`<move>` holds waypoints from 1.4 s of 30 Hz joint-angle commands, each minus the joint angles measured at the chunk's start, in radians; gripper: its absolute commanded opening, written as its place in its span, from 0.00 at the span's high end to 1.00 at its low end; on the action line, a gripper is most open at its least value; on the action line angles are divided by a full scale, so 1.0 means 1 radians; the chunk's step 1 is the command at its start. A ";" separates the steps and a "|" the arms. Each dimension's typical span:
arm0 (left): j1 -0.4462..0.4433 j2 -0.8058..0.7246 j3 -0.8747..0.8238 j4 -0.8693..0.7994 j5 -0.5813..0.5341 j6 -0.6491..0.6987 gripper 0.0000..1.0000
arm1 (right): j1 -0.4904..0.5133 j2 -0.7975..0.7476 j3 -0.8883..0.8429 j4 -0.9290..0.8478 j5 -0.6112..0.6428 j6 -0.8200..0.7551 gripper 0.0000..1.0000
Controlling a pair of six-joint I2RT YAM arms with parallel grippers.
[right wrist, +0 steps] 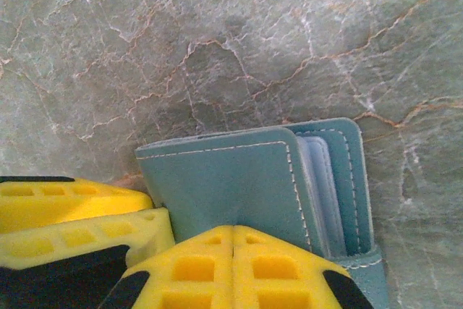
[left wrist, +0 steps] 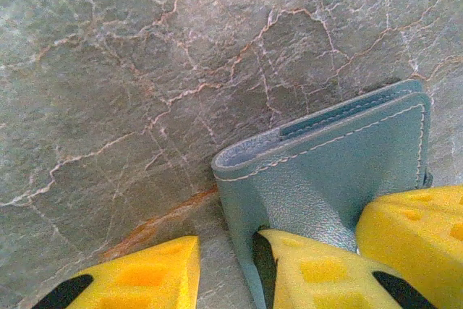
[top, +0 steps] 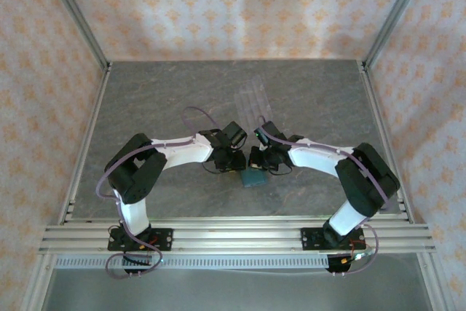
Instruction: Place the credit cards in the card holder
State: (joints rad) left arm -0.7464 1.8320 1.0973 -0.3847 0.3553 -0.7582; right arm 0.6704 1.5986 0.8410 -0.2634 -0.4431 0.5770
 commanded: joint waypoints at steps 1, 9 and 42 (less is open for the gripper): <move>-0.022 0.054 0.001 -0.008 -0.008 0.008 0.71 | 0.015 -0.003 -0.033 -0.025 -0.068 0.015 1.00; -0.022 0.063 0.004 -0.011 -0.015 0.004 0.71 | 0.015 -0.029 -0.045 -0.019 -0.075 0.008 1.00; -0.023 0.071 0.007 -0.018 -0.035 -0.019 0.71 | 0.242 -0.112 -0.199 0.003 0.401 0.075 1.00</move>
State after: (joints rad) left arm -0.7593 1.8507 1.1194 -0.3882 0.3584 -0.7620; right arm 0.8806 1.4628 0.6872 -0.1608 -0.0895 0.6277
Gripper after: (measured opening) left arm 0.294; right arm 0.044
